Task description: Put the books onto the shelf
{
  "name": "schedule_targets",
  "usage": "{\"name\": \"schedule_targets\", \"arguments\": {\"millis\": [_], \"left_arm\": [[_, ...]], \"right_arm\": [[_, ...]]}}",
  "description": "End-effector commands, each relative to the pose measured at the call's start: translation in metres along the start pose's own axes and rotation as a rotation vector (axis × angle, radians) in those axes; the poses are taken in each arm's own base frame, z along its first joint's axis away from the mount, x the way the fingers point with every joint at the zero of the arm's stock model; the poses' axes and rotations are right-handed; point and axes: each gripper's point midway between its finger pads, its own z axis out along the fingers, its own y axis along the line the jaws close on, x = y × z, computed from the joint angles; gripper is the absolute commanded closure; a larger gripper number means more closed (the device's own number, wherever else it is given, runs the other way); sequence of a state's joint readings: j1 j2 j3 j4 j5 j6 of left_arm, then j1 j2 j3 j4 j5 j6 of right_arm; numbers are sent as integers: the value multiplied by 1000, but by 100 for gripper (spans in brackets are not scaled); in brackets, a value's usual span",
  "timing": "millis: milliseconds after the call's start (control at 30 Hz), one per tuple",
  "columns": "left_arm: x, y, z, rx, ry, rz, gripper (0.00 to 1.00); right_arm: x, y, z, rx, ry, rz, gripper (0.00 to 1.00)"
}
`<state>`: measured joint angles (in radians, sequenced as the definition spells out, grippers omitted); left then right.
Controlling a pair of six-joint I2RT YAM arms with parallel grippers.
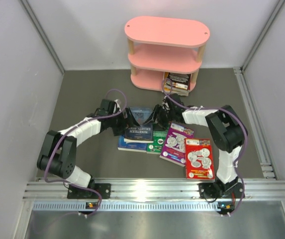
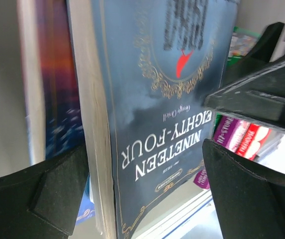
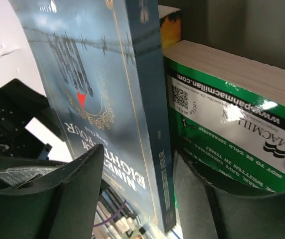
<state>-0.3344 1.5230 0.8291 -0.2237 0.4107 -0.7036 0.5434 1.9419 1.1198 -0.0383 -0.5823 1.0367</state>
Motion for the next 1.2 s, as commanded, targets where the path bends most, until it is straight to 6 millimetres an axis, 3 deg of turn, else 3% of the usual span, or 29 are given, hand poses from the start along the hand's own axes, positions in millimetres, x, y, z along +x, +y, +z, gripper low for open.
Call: {"name": "schedule_targets", "arguments": {"millis": [0,100,200,300,433,500,833,900,1000,1033,1067,1167], "left_arm": [[19,11,20,15,80,3,2],[27,12,26,60,114,-31,5],[30,12,29,81,128,-62,6],[25,12,26,70,122,-61,6],[11,8,13,55,78,-37,5],[4,2,7,64,53,-28,4],[-28,-67,-22,337,-61,-56,3],[-35,-80,-28,401,-79,-81,3],[-43,-97,-39,491,-116,-134,3],[-44,-101,-42,515,-121,-150,3],[-44,-102,-44,534,-125,-169,3],[-52,-116,-59,618,-155,-221,3]], "right_arm": [[20,-19,27,34,6,-6,45],[19,-6,18,-22,-22,-9,48],[17,7,10,-63,-42,-1,61],[14,18,-3,-67,-63,-22,86],[6,40,-35,-64,-106,-96,100],[7,48,-47,-72,-106,-117,100],[5,147,-120,-395,-154,-157,100],[6,150,-127,-442,-138,-96,100],[3,169,-149,-580,-168,-101,100],[5,164,-150,-600,-152,-31,100],[4,177,-163,-691,-175,-62,100],[1,176,-173,-779,-180,33,100]]}}
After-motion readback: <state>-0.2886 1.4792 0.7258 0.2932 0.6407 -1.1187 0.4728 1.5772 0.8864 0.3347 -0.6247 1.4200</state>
